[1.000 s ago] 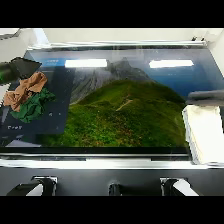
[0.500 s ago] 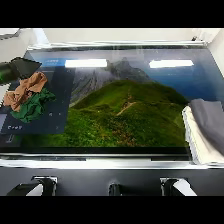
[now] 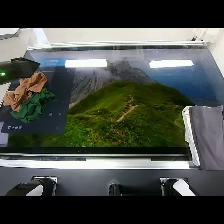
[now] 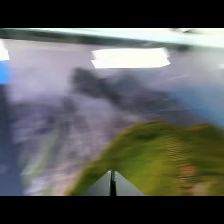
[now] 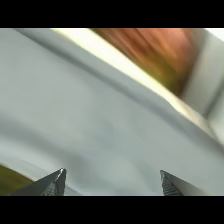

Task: Fold the shirts.

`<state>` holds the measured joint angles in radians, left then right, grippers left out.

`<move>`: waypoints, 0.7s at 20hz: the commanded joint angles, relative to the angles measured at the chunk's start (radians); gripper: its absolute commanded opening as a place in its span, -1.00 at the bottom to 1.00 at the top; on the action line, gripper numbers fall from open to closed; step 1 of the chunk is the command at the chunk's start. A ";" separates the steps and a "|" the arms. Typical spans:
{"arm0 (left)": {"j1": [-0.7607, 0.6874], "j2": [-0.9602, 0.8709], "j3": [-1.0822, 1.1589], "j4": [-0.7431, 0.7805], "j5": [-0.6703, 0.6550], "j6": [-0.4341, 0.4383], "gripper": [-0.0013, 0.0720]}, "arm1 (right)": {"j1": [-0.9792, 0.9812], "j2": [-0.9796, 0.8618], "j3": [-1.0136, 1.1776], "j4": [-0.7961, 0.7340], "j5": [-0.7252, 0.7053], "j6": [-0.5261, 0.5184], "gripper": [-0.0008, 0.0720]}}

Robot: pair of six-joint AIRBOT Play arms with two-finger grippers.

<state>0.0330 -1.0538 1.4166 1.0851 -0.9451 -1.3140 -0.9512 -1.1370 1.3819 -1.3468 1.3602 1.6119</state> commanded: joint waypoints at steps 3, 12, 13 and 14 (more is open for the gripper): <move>-0.181 -0.195 0.095 0.763 -0.091 -0.315 -0.86 | 0.581 -0.017 0.157 -0.026 -0.229 0.034 0.89; -0.192 -0.297 -0.170 0.509 -0.283 -0.340 0.88 | 1.020 -0.309 0.156 -0.002 0.098 0.161 0.91; -0.193 -0.289 -0.171 0.503 -0.270 -0.340 0.88 | 1.020 -0.310 0.156 -0.014 0.097 0.161 0.91; -0.195 -0.288 -0.166 0.504 -0.267 -0.335 0.88 | 1.020 -0.309 0.156 -0.035 0.098 0.161 0.89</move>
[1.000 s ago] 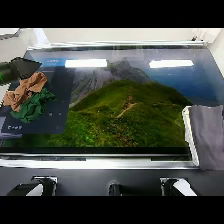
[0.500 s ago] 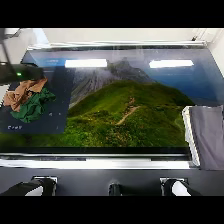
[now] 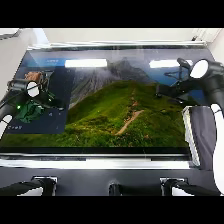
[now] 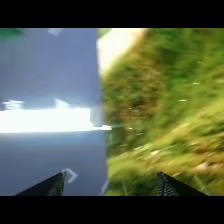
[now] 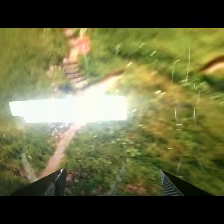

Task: Fold the shirts.

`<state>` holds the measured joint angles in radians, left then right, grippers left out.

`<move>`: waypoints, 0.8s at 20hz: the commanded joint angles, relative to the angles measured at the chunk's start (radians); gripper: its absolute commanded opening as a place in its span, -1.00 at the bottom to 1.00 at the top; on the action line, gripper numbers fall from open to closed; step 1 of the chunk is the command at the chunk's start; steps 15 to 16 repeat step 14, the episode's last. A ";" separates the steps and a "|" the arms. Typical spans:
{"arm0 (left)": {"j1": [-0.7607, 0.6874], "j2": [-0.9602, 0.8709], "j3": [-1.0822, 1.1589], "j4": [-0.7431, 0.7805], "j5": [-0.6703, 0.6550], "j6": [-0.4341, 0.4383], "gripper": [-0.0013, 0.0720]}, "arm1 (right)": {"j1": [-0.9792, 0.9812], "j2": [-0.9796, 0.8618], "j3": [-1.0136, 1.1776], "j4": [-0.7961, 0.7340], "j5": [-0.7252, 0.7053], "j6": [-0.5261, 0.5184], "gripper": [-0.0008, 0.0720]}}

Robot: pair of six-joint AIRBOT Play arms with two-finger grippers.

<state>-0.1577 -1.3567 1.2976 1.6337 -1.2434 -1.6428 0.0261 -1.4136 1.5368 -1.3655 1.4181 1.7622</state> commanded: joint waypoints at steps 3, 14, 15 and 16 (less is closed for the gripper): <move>-0.004 0.010 -0.047 -0.045 0.032 -0.007 0.88 | 0.043 -0.033 0.002 -0.030 0.042 0.011 0.89; -0.004 0.005 -0.047 -0.045 0.032 -0.007 0.88 | 0.043 -0.033 0.001 -0.030 0.042 0.011 0.89; -0.004 0.005 -0.047 -0.045 0.032 -0.007 0.88 | 0.043 -0.033 0.001 -0.030 0.042 0.011 0.89; -0.004 0.005 -0.047 -0.045 0.032 -0.007 0.88 | 0.043 -0.033 0.001 -0.030 0.042 0.011 0.89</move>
